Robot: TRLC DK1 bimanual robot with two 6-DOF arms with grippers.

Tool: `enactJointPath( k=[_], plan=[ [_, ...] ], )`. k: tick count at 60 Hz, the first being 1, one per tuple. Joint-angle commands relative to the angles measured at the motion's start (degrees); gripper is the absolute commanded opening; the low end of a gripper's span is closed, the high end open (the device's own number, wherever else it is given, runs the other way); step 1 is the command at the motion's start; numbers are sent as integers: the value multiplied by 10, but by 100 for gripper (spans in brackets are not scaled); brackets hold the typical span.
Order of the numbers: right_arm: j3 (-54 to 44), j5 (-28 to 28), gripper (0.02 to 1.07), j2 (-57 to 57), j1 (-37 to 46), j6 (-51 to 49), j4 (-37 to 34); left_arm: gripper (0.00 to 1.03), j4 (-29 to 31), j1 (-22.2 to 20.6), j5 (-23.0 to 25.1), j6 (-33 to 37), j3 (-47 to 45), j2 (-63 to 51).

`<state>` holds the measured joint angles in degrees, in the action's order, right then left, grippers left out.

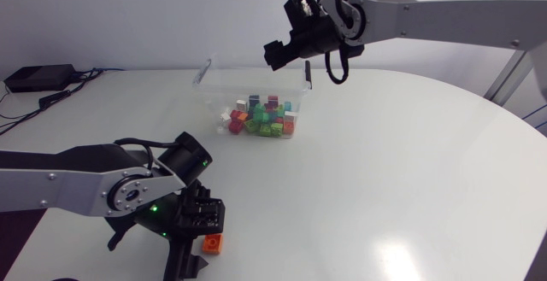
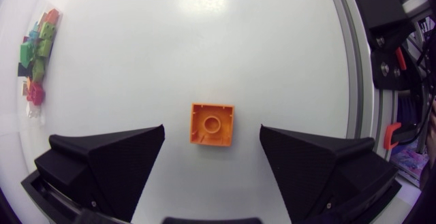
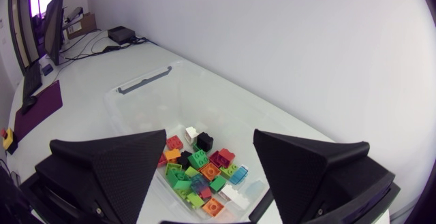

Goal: Place the duplo bricks in the container

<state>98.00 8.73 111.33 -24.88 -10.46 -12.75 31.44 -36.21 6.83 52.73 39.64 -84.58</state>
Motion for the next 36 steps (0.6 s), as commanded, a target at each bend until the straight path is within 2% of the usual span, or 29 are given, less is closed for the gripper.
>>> enactJointPath(
  k=[1,11,18,19,20,24,36],
  plan=[
    [-47,-3,103,-61,5,7,14,90,-2,-13,-13,4,20,-28],
    [-170,-5,103,-178,12,-2,32,79,-2,-28,-22,-11,40,-60],
    [-257,-14,103,-269,31,-11,55,49,-1,-28,-31,-13,48,-82],
    [-272,-15,103,-285,34,-11,60,36,-2,-26,-32,-13,49,-83],
    [-283,-16,103,-299,40,-11,61,33,-1,-26,-32,-13,51,-84],
    [-328,-21,103,-346,55,-17,70,32,2,-26,-38,-13,48,-83],
    [-450,-86,103,-473,74,-23,99,30,27,-28,-59,-13,62,-54]
  ],
)
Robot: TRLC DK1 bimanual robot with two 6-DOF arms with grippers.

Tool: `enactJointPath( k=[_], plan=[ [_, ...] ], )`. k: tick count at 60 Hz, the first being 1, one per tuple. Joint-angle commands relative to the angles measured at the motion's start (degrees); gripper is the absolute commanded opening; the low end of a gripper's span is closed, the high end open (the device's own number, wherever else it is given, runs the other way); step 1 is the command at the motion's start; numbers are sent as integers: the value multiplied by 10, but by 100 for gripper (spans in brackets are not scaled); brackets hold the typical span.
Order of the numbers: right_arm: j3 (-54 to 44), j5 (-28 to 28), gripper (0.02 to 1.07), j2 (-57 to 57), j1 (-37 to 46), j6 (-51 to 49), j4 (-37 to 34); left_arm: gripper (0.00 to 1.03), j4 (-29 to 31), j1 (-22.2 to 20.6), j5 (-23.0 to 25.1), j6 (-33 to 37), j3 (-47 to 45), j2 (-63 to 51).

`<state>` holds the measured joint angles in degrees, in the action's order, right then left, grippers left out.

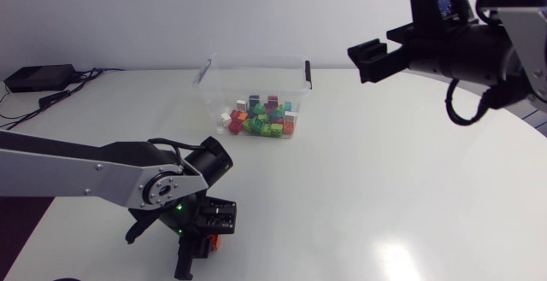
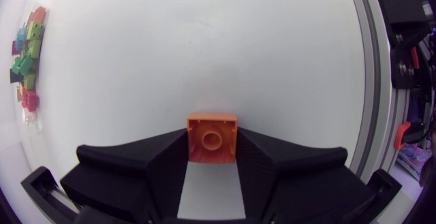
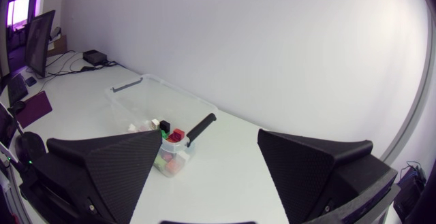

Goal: Place the duplo bricks in the container

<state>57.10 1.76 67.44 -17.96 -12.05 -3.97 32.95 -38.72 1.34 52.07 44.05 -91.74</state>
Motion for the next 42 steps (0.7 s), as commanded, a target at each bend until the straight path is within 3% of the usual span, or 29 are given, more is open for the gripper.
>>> enactJointPath(
  k=[1,21,29,38,42],
  plan=[
    [-52,-20,103,-45,5,-8,12,30,13,-3,-4,-7,20,18],
    [-197,-149,103,-168,29,-52,41,30,53,41,-4,-36,157,60],
    [-250,-152,103,-231,62,-53,65,30,52,60,-4,-55,220,53],
    [-299,-151,103,-329,67,-45,34,31,52,74,-4,-80,310,21],
    [-337,-165,103,-396,78,5,52,31,50,80,-4,-102,364,-4]
  ],
)
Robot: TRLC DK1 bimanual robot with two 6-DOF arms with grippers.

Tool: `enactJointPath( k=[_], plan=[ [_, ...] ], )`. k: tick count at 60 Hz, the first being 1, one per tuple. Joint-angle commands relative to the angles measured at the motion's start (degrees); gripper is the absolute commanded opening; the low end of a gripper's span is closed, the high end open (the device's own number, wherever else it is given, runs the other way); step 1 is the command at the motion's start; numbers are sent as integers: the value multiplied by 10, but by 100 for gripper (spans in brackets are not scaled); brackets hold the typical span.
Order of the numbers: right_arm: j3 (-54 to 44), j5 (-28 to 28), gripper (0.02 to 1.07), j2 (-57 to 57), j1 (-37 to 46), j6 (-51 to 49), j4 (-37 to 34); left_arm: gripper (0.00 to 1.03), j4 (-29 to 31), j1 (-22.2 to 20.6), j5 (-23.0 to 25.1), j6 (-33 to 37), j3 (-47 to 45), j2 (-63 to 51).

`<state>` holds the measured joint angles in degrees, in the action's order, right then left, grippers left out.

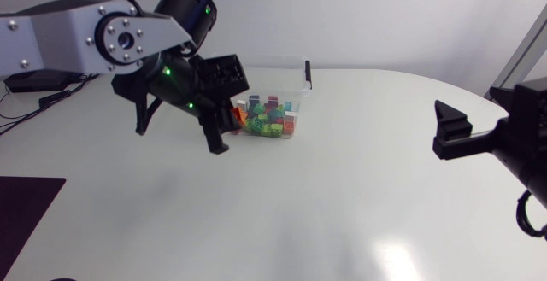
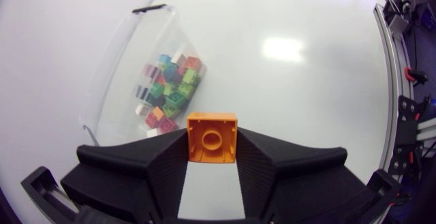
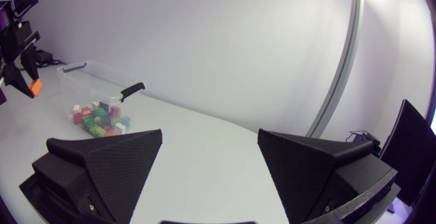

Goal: Place the duplo bricks in the container

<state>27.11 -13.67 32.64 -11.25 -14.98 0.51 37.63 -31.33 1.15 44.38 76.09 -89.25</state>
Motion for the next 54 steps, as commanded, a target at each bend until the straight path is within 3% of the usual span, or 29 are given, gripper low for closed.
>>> enactJointPath(
  k=[1,33,54],
  plan=[
    [-47,-11,103,-68,13,36,9,31,1,7,-2,-32,58,-37],
    [-181,-25,103,-276,80,21,-17,32,-105,68,-1,-157,242,-193],
    [-232,-25,103,-330,113,9,-26,33,-154,99,-25,-241,354,-302]
  ],
)
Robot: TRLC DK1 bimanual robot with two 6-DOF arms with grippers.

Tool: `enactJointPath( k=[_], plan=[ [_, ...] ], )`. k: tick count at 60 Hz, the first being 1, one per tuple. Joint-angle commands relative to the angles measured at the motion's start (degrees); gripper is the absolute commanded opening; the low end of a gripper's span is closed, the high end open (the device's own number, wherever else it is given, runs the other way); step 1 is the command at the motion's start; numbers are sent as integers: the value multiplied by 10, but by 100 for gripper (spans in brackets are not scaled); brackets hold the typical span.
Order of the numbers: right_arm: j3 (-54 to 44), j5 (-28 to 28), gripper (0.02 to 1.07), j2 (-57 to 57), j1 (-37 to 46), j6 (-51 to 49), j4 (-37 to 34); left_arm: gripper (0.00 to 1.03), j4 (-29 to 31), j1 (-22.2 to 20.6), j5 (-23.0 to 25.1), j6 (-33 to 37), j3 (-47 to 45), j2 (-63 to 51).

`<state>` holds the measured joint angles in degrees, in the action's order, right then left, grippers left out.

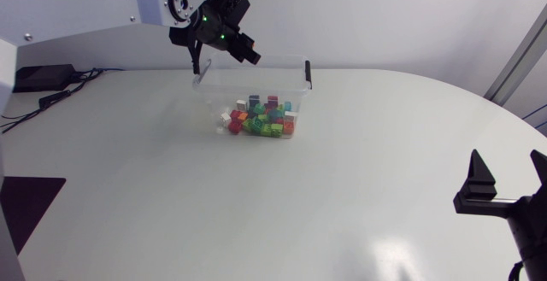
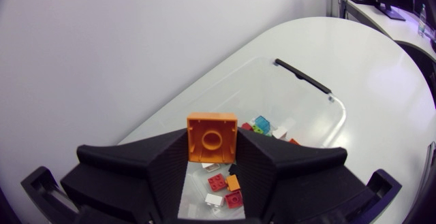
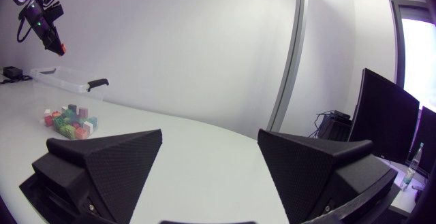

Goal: Place the duplo bricks in the container

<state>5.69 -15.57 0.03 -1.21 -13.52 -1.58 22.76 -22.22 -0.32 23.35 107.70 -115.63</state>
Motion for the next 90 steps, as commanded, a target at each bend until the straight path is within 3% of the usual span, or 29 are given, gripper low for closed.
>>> enactJointPath(
  k=[1,7,10,13,15,27,34,66,73,90],
  plan=[
    [-19,-6,103,-4,17,-5,-5,33,-4,8,-11,-33,42,-41],
    [-31,-6,103,-4,29,1,0,39,-10,13,-32,-60,70,-70],
    [-33,-6,103,-4,29,2,1,59,-17,14,-55,-68,77,-80],
    [-37,-6,103,-5,29,7,3,90,-20,14,-86,-76,86,-93],
    [-37,-6,103,-4,29,10,4,100,-24,14,-104,-79,88,-98],
    [-38,-18,103,-5,33,35,4,98,-66,14,-177,-81,15,-47],
    [-37,-23,103,-5,42,38,4,99,-133,22,-180,-79,-70,26],
    [-45,-15,103,-6,35,10,19,99,-279,121,-172,-69,-413,373],
    [-54,-14,103,-6,26,-27,57,99,-279,139,-152,-68,-460,436],
    [-60,-13,103,-6,-52,-37,65,99,-263,153,-130,-67,-550,558]
  ],
)
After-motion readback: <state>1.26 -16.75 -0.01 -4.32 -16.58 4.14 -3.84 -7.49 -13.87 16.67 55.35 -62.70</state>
